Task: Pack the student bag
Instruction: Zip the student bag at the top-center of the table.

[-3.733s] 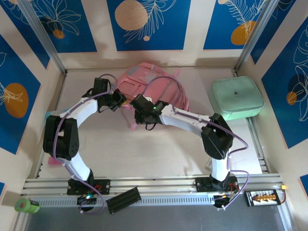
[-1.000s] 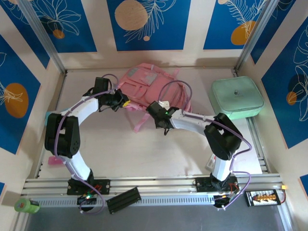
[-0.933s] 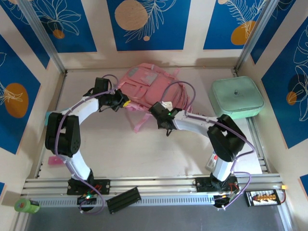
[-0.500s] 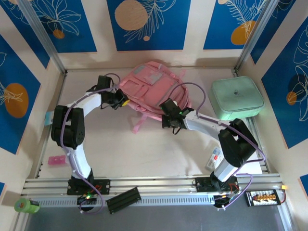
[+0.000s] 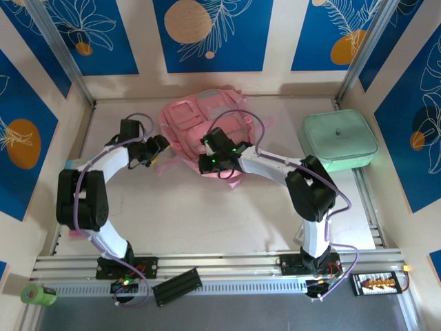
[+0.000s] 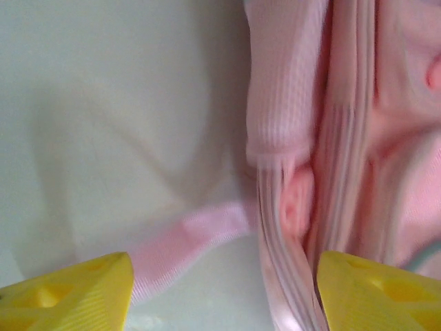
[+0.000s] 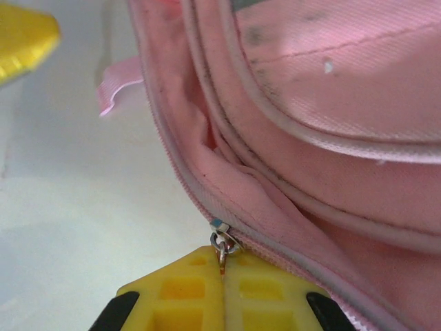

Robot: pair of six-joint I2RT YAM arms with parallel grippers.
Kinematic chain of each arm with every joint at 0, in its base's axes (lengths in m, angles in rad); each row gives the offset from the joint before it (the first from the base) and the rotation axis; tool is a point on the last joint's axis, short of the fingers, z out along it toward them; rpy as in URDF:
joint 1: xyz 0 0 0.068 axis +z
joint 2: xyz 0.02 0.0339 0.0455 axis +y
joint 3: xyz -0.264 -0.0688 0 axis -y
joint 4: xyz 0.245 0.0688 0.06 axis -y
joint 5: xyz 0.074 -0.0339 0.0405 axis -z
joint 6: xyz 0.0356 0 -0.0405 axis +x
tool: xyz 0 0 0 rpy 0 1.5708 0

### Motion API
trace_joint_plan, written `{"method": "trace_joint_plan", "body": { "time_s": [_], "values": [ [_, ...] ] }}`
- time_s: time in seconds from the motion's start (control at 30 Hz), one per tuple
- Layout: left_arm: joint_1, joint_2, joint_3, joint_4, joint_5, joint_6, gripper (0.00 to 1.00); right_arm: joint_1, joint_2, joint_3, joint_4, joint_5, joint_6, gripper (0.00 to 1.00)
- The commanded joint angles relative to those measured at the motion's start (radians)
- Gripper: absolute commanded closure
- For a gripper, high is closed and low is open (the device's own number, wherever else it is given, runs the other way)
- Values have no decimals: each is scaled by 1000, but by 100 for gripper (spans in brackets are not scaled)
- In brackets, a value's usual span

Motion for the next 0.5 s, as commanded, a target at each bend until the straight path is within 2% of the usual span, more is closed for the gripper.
{"method": "trace_joint_plan", "body": {
  "time_s": [0.0, 0.17, 0.37, 0.47],
  "values": [
    [-18, -33, -104, 198, 119, -119, 27, 15, 36, 91, 10, -64, 6, 100],
    [-44, -8, -166, 350, 223, -236, 26, 25, 67, 125, -9, -91, 1, 100],
    [-59, 18, -160, 390, 213, -266, 26, 31, 70, 111, -11, -102, 16, 100],
    [-80, 47, -163, 430, 214, -303, 31, 34, 74, 115, -17, -102, 25, 100]
  ]
}}
